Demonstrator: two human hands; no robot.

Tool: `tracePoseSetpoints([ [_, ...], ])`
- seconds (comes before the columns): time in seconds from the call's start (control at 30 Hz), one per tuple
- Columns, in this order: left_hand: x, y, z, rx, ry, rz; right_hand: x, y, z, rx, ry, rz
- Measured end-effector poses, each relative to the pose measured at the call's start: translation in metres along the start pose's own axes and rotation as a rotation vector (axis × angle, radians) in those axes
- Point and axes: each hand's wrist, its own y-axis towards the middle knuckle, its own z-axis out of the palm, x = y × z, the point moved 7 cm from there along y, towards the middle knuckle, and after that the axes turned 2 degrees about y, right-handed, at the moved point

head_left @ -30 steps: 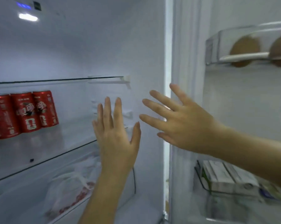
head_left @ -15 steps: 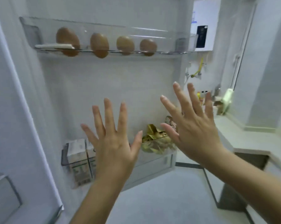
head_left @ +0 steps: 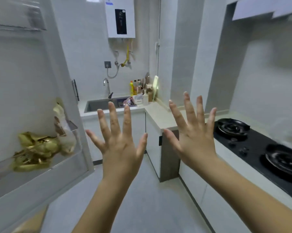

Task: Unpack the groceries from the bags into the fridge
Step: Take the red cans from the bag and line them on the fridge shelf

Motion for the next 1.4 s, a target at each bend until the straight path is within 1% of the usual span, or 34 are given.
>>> tracePoseSetpoints([
  [0.13, -0.064, 0.013, 0.062, 0.070, -0.092, 0.139, -0.072, -0.021, 0.014, 0.060, -0.069, 0.147],
  [0.33, -0.173, 0.030, 0.158, 0.202, -0.214, 0.308, -0.186, -0.051, 0.034, 0.158, -0.259, 0.336],
  [0.53, -0.281, 0.037, 0.227, 0.286, -0.346, 0.507, -0.281, -0.090, 0.040, 0.188, -0.371, 0.580],
  [0.77, -0.403, -0.001, 0.269, 0.404, -0.524, 0.703, -0.369, -0.167, 0.016, 0.225, -0.469, 0.863],
  [0.97, -0.509, -0.059, 0.290, 0.464, -0.581, 0.835, -0.448, -0.244, -0.018, 0.238, -0.554, 1.048],
  [1.2, -0.614, -0.122, 0.314, 0.549, -0.563, 0.914, -0.549, -0.323, -0.047, 0.304, -0.619, 1.143],
  [1.3, -0.652, -0.142, 0.323, 0.579, -0.569, 0.948, -0.582, -0.351, -0.049, 0.343, -0.592, 1.208],
  [1.33, -0.662, -0.149, 0.327, 0.610, -0.577, 0.953, -0.591, -0.359, -0.049, 0.353, -0.576, 1.225],
  [1.4, -0.678, -0.166, 0.339, 0.724, -0.594, 0.966, -0.607, -0.373, -0.044, 0.398, -0.529, 1.277],
])
